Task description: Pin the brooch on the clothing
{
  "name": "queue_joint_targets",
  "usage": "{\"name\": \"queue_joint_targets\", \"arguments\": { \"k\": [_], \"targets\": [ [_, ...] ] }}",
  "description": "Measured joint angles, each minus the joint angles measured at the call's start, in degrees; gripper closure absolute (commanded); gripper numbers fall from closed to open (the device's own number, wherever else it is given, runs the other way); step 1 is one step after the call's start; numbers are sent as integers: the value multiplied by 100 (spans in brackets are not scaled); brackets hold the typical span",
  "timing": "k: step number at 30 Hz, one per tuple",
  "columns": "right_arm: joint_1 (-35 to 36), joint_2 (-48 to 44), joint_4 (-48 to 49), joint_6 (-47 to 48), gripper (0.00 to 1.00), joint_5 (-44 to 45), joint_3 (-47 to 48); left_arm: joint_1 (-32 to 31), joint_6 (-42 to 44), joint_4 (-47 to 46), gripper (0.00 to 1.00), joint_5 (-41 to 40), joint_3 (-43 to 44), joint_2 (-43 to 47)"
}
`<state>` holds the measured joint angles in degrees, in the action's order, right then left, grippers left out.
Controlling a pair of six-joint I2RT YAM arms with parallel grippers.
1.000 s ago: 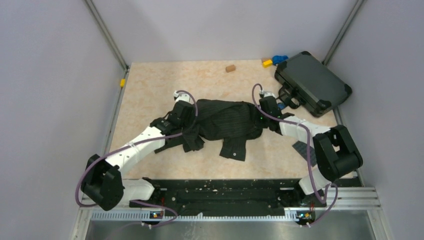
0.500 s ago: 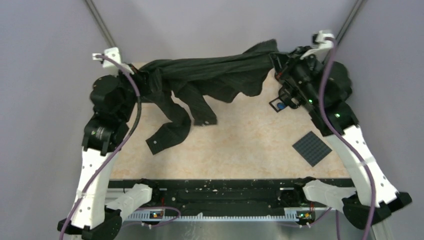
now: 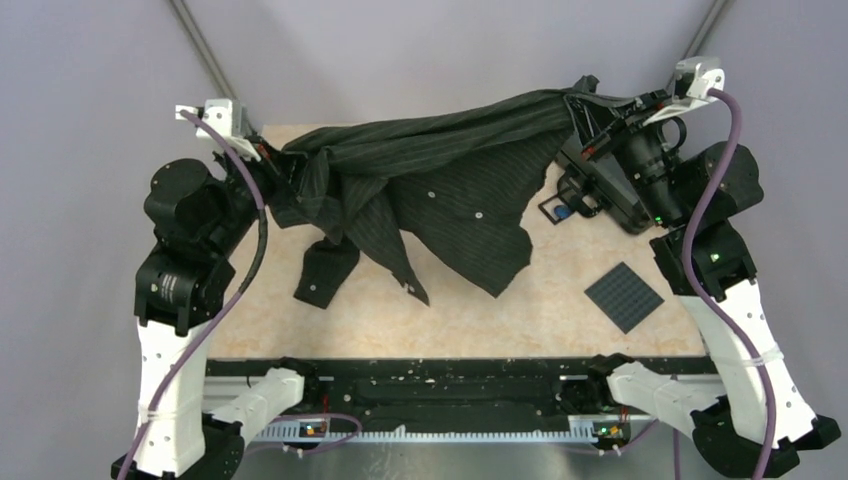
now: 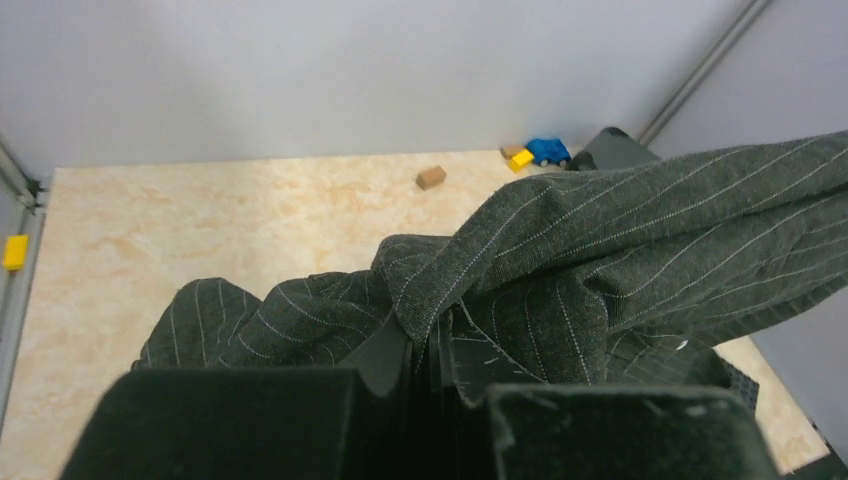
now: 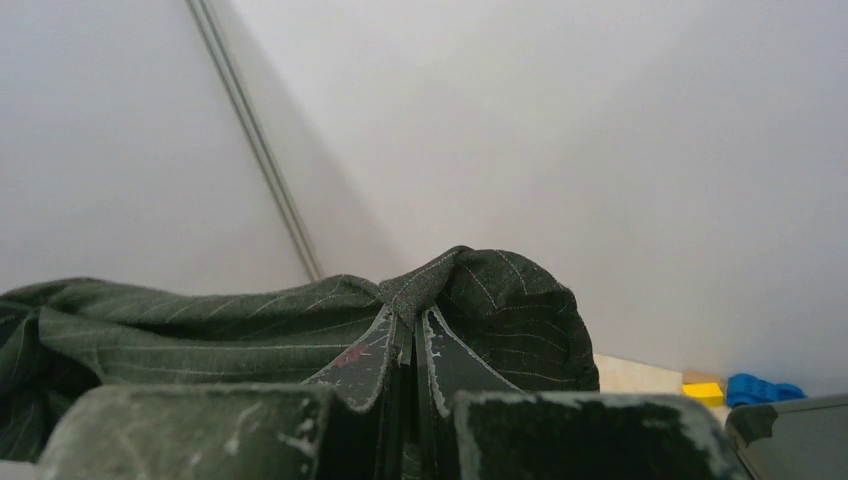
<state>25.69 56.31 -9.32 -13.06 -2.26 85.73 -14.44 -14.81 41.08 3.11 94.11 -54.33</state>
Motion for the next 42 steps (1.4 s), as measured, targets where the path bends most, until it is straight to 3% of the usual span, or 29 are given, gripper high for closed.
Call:
{"name": "queue_joint_targets", "arguments": {
  "k": [2,6,8,10,11,12,16,18,24,27,31,36,42],
  "targets": [
    [-2,17,114,-11,100,98,-85,11,35,-4,93,168,-129,-81],
    [-4,343,501,-114,100,393,-490,387,105,-243,77,402,-922,-380],
    [-4,848,660,-188,100,511,-588,809,63,-479,56,616,-1338,-868],
    [-7,1714,879,-243,100,684,-581,1357,-114,-809,25,831,-1672,-1703],
    [-11,2124,977,-254,89,769,-540,1521,-116,-911,15,852,-1742,-2052],
    [-13,2688,975,-256,72,850,-417,1749,-232,-942,13,935,-1766,-2625],
    [-48,4986,323,-188,16,785,516,2061,-446,-863,10,1014,-1770,-3676],
    [-35,5475,13,-192,8,625,616,2041,-503,-929,9,1034,-1941,-3512],
    [330,5134,-66,-85,8,151,76,1991,-780,-1996,9,942,-3460,-1572],
    [791,4677,177,-85,9,-61,-404,1991,-992,-2492,9,789,-4188,-1143],
    [1569,4371,507,-81,13,-299,-1010,1991,-1298,-2758,7,527,-4924,-1281],
    [2238,4454,610,-85,25,-533,-1600,1991,-1545,-2765,8,195,-5093,-1384],
    [2446,4955,610,-2,28,-332,-1600,1991,-1705,-3126,26,63,-5309,-1523]
  ]
}}
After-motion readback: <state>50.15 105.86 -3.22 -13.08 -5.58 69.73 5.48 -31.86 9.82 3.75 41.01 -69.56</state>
